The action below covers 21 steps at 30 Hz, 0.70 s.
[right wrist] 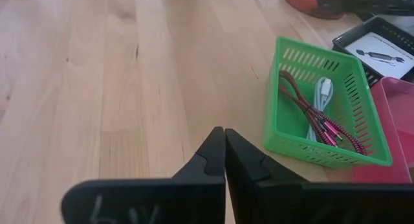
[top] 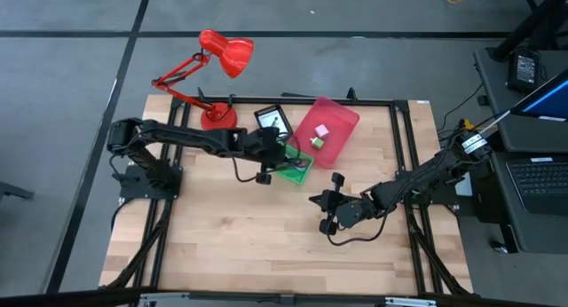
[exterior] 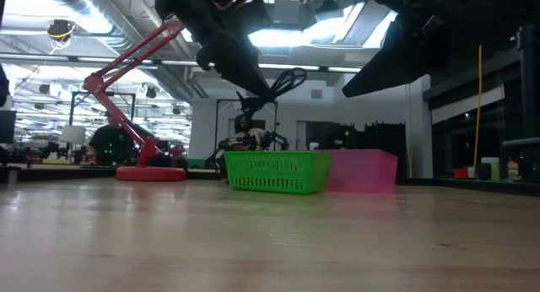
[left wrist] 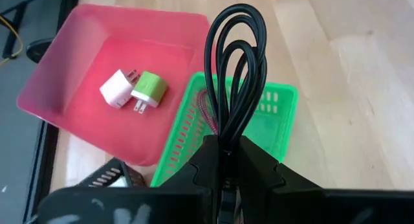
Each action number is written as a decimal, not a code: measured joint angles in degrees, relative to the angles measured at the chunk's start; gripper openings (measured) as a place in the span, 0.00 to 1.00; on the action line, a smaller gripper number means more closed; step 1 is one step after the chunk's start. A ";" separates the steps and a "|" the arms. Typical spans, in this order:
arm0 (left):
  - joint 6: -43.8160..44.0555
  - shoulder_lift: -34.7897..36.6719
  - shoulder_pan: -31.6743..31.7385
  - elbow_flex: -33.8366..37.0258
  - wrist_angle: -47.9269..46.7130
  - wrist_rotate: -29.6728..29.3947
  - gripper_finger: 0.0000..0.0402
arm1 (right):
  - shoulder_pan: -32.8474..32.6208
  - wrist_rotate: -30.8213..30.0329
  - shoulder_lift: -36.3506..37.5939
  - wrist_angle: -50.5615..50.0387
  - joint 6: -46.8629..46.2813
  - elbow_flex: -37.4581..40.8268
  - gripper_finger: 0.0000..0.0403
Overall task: Pick and place items into bin
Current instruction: Put the black charger cable into the green bin
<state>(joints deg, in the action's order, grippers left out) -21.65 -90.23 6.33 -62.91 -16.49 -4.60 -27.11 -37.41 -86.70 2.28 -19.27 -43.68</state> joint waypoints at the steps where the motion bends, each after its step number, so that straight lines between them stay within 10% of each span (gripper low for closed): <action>1: -0.04 -0.53 0.00 -0.32 0.32 -0.04 0.07 | 0.00 -0.02 0.00 -0.06 0.02 0.00 0.00; 21: -4.18 -11.37 2.45 -0.27 2.96 3.19 0.08 | -0.02 0.00 -0.01 -0.46 0.08 0.00 0.00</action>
<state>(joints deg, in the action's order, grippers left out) -25.83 -101.60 8.78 -63.18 -13.52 -1.41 -27.14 -37.41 -86.71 1.83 -19.19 -43.68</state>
